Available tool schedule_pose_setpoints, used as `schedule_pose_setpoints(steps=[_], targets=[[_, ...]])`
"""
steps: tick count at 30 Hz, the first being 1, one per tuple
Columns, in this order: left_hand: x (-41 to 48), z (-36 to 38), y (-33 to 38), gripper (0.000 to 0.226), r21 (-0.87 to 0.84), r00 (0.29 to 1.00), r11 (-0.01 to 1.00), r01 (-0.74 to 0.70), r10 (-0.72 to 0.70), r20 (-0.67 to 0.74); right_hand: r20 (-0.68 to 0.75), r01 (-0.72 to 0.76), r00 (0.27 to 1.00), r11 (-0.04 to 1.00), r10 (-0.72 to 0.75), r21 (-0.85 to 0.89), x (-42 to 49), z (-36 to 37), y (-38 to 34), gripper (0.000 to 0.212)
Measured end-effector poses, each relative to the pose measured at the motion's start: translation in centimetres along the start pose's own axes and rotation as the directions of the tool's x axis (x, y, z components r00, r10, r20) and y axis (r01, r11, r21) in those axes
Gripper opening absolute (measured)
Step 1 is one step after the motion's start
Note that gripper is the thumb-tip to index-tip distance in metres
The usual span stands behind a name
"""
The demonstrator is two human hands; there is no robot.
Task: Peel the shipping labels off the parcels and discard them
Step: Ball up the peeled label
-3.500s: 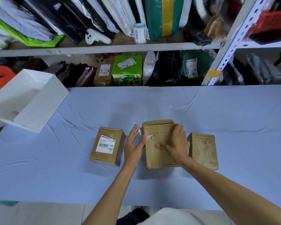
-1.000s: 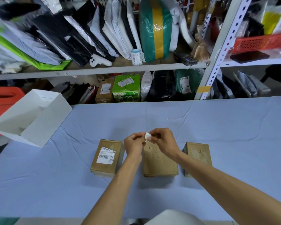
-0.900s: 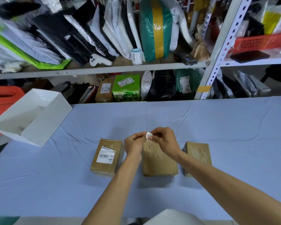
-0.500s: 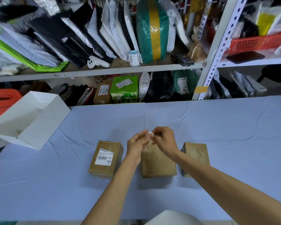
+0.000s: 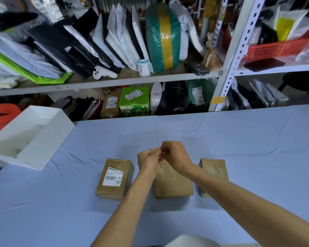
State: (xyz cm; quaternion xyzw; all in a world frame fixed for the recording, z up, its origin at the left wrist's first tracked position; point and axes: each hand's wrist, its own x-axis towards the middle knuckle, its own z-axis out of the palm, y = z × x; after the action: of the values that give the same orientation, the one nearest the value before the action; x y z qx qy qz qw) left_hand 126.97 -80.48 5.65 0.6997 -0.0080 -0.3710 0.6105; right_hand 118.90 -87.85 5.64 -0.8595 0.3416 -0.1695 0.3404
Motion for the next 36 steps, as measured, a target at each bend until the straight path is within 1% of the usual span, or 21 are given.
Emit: schedule_pose_setpoints(steps=[1,3,5,6,8,10,13,15,17,19,21,25,28,33,34,36], targets=[[0.2,0.1,0.2,0.015,0.01,1.0,1.0,-0.014,0.014,0.005,-0.01,0.024,1.0,0.999,-0.024,-0.034,0.0,0.1,0.0,0.01],[0.1,0.2,0.8,0.019,-0.002,0.999,0.999,-0.037,0.037,0.026,-0.015,0.038,0.999,0.999,-0.039,-0.029,0.2,0.0,-0.1,0.009],[0.0,0.0,1.5,0.025,-0.025,0.997,0.998,-0.056,0.057,0.049,-0.022,0.032,0.999,0.998,-0.031,0.05,0.4,-0.5,0.2,0.004],[0.0,-0.1,1.7,0.026,-0.032,0.996,0.998,-0.06,0.062,0.06,-0.014,0.032,0.999,0.995,-0.031,0.096,0.5,-0.9,0.2,0.007],[0.0,-0.1,1.8,0.022,-0.048,0.996,0.998,-0.04,0.044,0.077,0.028,0.04,0.999,0.99,-0.044,0.139,0.8,-1.8,0.4,0.015],[-0.1,0.0,1.8,0.023,-0.072,0.996,0.997,-0.005,0.011,0.083,0.086,0.055,0.994,0.989,-0.068,0.137,1.0,-2.5,0.6,0.018],[0.1,0.0,1.5,0.021,-0.103,0.996,0.995,0.02,-0.011,0.088,0.158,0.04,0.985,0.989,-0.063,0.143,1.2,-3.1,0.8,0.019],[0.4,-0.2,1.3,0.017,-0.116,0.996,0.993,0.024,-0.013,0.093,0.172,0.063,0.981,0.989,-0.085,0.131,1.2,-3.2,0.5,0.016],[0.6,-0.5,1.3,0.015,-0.12,0.995,0.992,0.028,-0.015,0.102,0.153,0.089,0.982,0.985,-0.112,0.15,1.2,-3.3,0.0,0.015],[0.6,-0.9,1.6,0.012,-0.14,0.994,0.99,0.015,0.001,0.111,0.125,0.047,0.989,0.965,-0.082,0.259,1.2,-3.1,-0.3,0.013],[0.8,-1.2,1.8,0.008,-0.179,0.989,0.984,0.015,0.011,0.145,0.095,0.026,0.994,0.948,-0.059,0.316,1.3,-2.7,-0.5,0.01],[1.2,-1.4,1.9,0.015,-0.199,0.98,0.98,0.016,0.025,0.199,0.065,0.032,0.996,0.946,-0.056,0.323,1.5,-2.4,-0.6,0.008],[1.1,-1.1,1.8,0.02,-0.249,0.97,0.968,0.035,0.026,0.24,0.061,0.029,0.997,0.947,-0.051,0.32,1.7,-2.4,-0.6,0.005],[0.4,-1.3,1.8,0.026,-0.303,0.927,0.951,0.057,0.062,0.37,0.003,-0.016,1.0,0.944,0.015,0.33,2.0,-2.5,-0.7,0.006],[0.2,-1.3,1.8,0.025,-0.291,0.928,0.956,0.047,0.066,0.366,0.003,-0.019,1.0,0.945,0.019,0.326,2.1,-2.5,-0.7,0.006],[-0.1,-1.3,2.0,0.022,-0.272,0.947,0.962,0.016,0.073,0.312,0.012,-0.012,1.0,0.955,0.009,0.296,2.0,-2.4,-0.8,0.005]])
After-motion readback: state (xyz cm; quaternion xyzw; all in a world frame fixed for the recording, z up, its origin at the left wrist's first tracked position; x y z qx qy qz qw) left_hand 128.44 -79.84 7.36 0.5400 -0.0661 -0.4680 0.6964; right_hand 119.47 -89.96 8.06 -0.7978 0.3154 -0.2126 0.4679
